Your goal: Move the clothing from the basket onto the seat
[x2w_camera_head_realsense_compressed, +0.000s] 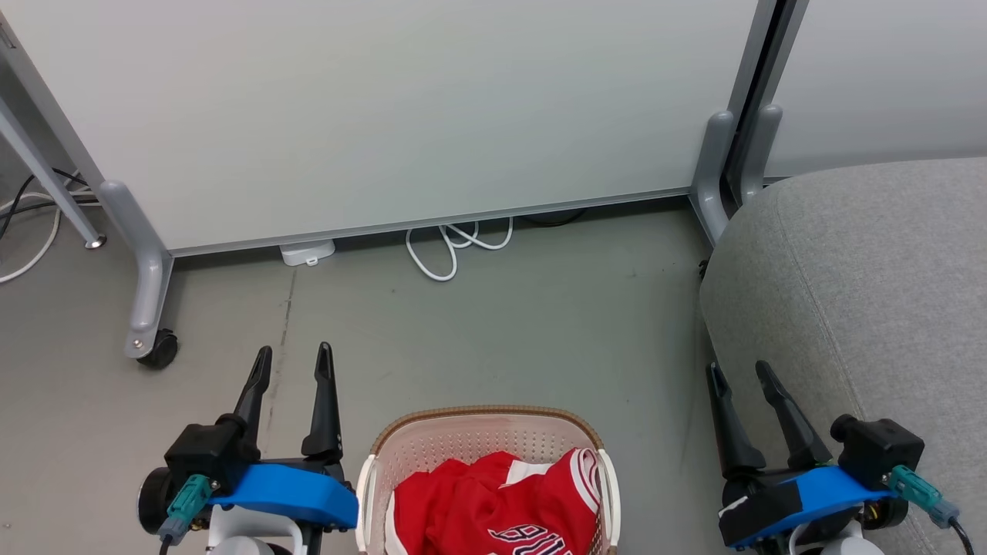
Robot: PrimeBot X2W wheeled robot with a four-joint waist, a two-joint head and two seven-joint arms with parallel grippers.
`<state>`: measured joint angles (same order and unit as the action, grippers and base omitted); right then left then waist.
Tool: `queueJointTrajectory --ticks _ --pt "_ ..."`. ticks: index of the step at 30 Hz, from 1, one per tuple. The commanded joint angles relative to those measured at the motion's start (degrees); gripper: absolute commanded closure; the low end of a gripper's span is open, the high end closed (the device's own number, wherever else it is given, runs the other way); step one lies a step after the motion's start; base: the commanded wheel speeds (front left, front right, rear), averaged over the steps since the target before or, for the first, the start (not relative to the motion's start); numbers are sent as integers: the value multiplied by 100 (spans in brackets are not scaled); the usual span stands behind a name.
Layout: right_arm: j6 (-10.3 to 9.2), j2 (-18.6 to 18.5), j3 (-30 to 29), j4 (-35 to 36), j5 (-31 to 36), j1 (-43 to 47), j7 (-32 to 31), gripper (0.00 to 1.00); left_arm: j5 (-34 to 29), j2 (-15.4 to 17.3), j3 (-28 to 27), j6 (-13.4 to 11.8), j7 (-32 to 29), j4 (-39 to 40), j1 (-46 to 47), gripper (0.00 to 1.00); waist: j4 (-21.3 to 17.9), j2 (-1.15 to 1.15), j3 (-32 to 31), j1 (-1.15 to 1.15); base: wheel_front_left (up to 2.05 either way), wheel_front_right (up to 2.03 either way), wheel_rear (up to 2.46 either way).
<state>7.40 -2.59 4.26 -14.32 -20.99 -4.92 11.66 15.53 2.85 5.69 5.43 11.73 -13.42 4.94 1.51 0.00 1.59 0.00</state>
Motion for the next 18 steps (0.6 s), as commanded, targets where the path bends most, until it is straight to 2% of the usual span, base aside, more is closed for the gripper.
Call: queueJointTrajectory --ticks 1,18 --pt "12 -41 23 2 109 -91 55 0 -122 17 8 19 44 1 111 0 3 0 2 0 0 0 0" --pt "14 -44 130 -82 899 -121 252 0 -878 13 102 71 249 -30 138 0 41 0 76 0 0 0 0"
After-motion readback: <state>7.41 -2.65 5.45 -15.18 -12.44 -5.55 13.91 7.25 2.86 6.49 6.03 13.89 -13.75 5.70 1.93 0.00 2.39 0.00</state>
